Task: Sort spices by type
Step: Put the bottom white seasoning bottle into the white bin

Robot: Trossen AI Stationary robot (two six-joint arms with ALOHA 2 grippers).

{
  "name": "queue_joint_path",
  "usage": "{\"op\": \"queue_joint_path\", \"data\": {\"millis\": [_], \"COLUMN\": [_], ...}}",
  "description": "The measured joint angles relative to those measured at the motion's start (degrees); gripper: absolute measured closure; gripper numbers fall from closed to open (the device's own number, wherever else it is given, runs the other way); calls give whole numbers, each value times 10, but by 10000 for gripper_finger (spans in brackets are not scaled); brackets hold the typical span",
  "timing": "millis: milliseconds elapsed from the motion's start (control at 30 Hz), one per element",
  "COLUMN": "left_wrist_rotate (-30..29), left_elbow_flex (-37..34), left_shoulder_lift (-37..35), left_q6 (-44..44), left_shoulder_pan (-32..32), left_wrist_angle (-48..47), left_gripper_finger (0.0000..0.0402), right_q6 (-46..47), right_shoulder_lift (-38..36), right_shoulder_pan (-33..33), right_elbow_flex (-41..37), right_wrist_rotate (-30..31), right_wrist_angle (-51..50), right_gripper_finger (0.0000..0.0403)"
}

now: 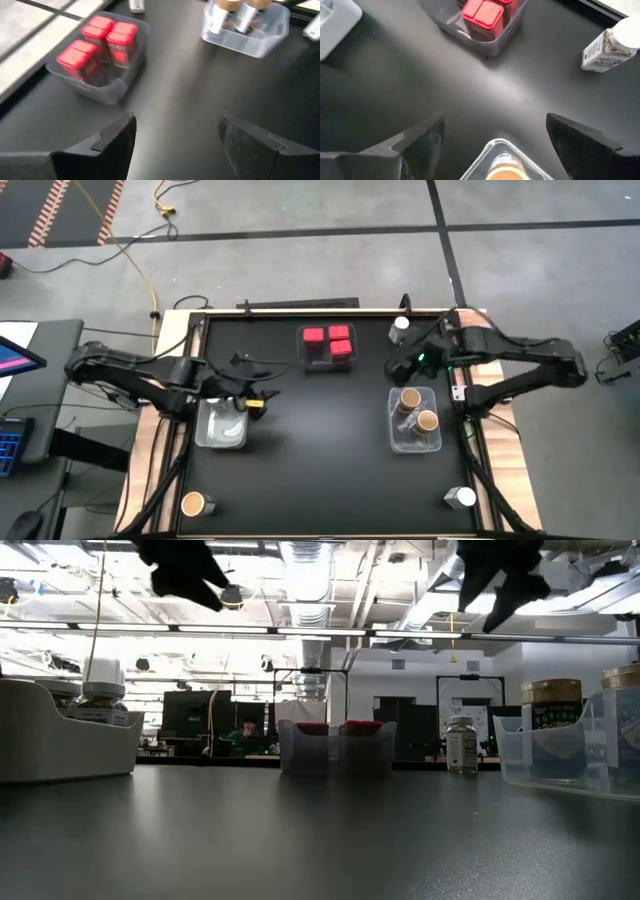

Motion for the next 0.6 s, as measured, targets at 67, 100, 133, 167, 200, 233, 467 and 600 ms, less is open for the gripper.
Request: {"op": "queue_joint_path", "data": {"millis": [67,100,133,167,200,233,467,600], "left_wrist_rotate": [4,4,4,5,4,4,4,4], "left_elbow_flex": [-11,-14,-15,-15,-15,-15,-15,-15], "left_shoulder_lift": [-18,-25,-31,-37,-42,-46,-52,-46], "left_q6": [-13,-21,-25,-28,-31,-33,-27,-27], "left_shoulder_pan": [-15,-21,-27,-32,-38,-43,-70,-73], "left_wrist_angle": [-14,-25,-35,-43,-51,-59,-71,-85], "left_gripper_finger": [134,134,134,134,134,134,134,134], "right_q6": [36,53,69,84,99,114,224,299], "right_shoulder_lift": [40,59,77,95,112,126,195,195], "right_shoulder_pan": [38,54,67,80,90,99,160,198], "right_elbow_flex": [31,46,62,77,94,107,182,187], "right_wrist_rotate": [25,34,39,41,41,41,36,-17], "right_wrist_angle": [-26,-39,-53,-67,-83,-98,-191,-223], "right_gripper_finger": [31,31,31,31,31,31,31,31]}}
